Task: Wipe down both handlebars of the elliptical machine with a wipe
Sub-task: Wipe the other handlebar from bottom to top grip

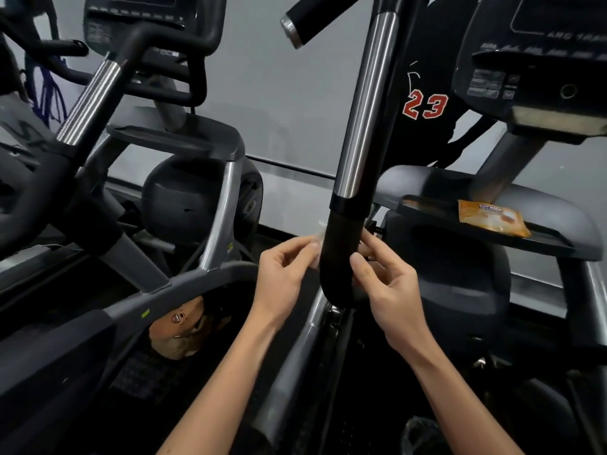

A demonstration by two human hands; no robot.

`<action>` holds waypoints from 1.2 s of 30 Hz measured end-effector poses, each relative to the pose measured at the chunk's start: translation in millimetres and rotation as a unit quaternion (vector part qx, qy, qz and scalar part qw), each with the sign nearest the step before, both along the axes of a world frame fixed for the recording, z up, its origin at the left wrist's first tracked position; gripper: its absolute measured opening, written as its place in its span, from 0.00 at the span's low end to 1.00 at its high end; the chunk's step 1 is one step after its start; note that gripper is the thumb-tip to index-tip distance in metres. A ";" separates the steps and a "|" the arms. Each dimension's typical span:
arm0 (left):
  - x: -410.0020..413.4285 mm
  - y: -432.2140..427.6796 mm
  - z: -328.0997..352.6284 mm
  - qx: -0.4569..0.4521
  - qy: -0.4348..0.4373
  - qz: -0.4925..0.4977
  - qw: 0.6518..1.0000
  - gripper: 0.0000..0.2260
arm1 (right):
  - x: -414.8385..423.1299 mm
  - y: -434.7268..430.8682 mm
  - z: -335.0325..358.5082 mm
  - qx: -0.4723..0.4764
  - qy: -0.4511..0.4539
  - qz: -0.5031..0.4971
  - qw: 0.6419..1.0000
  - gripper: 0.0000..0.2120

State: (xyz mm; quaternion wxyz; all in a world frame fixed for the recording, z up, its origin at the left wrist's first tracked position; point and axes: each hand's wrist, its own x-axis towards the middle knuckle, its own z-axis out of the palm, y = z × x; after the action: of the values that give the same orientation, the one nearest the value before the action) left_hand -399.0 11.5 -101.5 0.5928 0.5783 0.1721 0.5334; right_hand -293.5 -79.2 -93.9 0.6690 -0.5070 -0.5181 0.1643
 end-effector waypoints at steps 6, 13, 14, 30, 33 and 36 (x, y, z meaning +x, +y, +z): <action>0.8 1.2 23.1 -0.003 -0.038 -0.012 0.999 0.05 | -3.8 2.2 -4.6 0.003 0.000 -0.042 0.999 0.18; 5.0 15.4 28.0 -0.059 0.024 -0.167 0.984 0.11 | -11.0 -1.2 -3.6 -0.004 -0.005 -0.057 0.998 0.18; 3.2 13.0 26.9 -0.061 0.012 -0.158 0.985 0.10 | -11.8 -1.9 -2.5 -0.005 -0.002 -0.054 0.999 0.18; 8.2 -1.2 34.7 -0.063 0.043 -0.096 0.992 0.12 | -12.0 -6.7 4.0 -0.017 0.023 0.001 1.000 0.19; -0.1 -0.1 31.5 -0.066 0.021 -0.075 0.995 0.09 | -13.6 -5.6 1.1 -0.012 0.025 -0.013 1.000 0.19; -8.9 -11.0 26.4 -0.063 -0.013 -0.017 0.998 0.05 | -16.0 -4.0 -2.1 -0.004 0.029 -0.028 0.999 0.19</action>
State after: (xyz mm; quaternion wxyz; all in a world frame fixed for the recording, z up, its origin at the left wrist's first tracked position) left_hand -408.0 0.5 -75.1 0.6396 0.5353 0.1876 0.5189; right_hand -309.4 -83.2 -96.1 0.6857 -0.5192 -0.4836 0.1625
